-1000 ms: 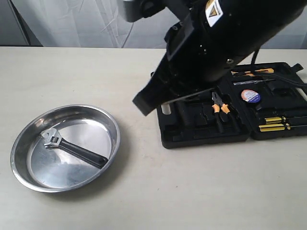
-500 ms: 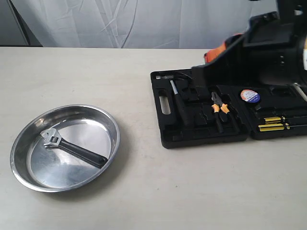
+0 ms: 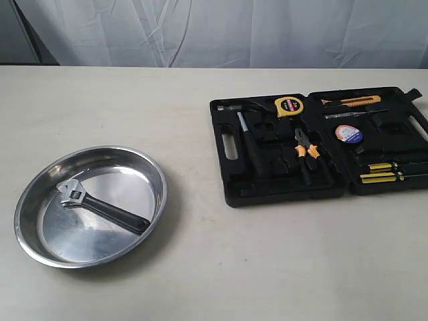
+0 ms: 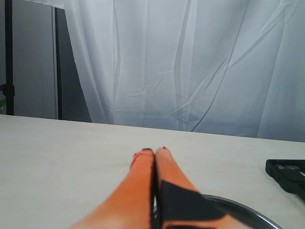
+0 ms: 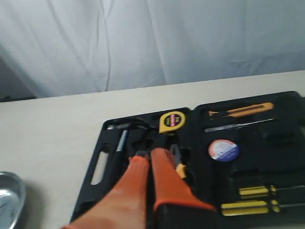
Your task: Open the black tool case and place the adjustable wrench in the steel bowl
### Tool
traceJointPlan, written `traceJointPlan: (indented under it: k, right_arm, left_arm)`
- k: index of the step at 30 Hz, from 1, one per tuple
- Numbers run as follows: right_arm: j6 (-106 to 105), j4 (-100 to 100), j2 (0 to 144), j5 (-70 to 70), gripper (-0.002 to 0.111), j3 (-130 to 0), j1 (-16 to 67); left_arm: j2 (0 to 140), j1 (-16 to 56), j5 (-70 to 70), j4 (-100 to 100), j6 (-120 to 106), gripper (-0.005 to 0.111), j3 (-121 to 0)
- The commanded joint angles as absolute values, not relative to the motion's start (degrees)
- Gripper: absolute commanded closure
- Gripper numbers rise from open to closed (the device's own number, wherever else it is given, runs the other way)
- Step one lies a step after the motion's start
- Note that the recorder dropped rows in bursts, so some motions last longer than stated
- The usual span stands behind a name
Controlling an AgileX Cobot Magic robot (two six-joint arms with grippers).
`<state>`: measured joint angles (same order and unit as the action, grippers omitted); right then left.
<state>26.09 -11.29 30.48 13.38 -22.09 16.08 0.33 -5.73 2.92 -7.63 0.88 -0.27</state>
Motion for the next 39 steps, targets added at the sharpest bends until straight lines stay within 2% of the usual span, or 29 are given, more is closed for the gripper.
traceJointPlan:
  k: [1, 10, 12, 15, 39]
  right_arm:
    - [25.1, -13.2, 20.9, 12.1, 0.108, -15.3, 10.6]
    - [25.5, -14.4, 5.0, 5.5, 0.108, -0.9, 3.3]
    - [25.5, -12.4, 2.8, 2.8, 0.108, 0.0, 2.2]
    - [25.5, -9.7, 0.3, 6.0, 0.108, 0.0, 2.1]
    - [25.5, -7.0, 0.0, 7.1, 0.108, 0.0, 2.1]
  left_arm:
    - [0.0, -5.5, 2.9, -7.7, 0.9, 0.107, 0.0]
    - [0.0, -5.5, 2.9, -7.7, 0.9, 0.107, 0.0]
    - [0.0, -5.5, 2.9, -7.7, 0.9, 0.107, 0.0]
    - [0.0, -5.5, 2.9, -7.7, 0.9, 0.107, 0.0]
    - [0.0, -5.5, 2.9, -7.7, 0.9, 0.107, 0.0]
